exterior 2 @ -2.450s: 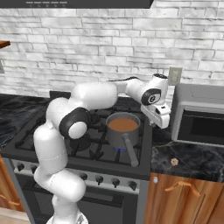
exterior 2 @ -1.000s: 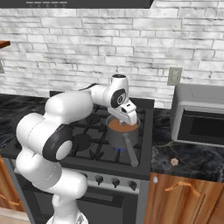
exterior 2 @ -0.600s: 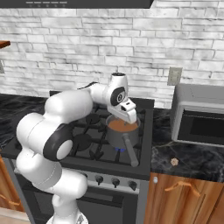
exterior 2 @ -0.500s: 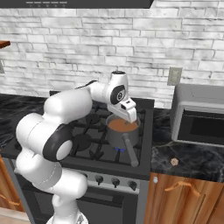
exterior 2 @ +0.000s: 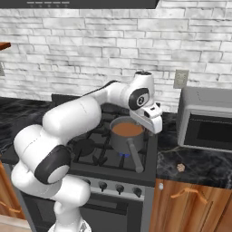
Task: Pick up the sugar cube(s) and place them in the saucepan with hot chocolate.
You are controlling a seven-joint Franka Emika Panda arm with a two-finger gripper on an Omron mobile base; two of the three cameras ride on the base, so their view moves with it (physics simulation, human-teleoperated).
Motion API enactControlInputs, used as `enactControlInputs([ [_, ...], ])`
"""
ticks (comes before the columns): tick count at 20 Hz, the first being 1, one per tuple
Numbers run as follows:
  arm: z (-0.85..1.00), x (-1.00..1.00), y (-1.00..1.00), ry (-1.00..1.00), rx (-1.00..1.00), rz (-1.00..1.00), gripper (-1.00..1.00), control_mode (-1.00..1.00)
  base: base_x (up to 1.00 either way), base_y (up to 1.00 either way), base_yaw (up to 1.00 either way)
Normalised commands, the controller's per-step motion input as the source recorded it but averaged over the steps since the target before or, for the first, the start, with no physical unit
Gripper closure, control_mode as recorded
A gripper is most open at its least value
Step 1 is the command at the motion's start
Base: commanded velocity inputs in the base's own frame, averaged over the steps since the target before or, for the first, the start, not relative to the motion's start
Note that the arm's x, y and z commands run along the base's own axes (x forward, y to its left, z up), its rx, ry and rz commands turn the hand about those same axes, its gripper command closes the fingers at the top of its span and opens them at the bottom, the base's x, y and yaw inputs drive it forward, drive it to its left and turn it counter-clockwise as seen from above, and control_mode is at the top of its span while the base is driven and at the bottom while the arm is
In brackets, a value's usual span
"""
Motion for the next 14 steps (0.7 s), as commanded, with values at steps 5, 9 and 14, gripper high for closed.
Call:
enactControlInputs([
  [5, -0.17, -0.66, -1.00, 0.01, 0.09, -0.05, -1.00, -1.00, 0.00, 0.00, 0.00],
  [9, -0.26, -0.46, -0.66, 0.04, 0.19, -0.01, -1.00, -1.00, 0.00, 0.00, 0.00],
  [14, -0.19, -0.07, -0.23, 0.02, 0.14, 0.00, -1.00, -1.00, 0.00, 0.00, 0.00],
])
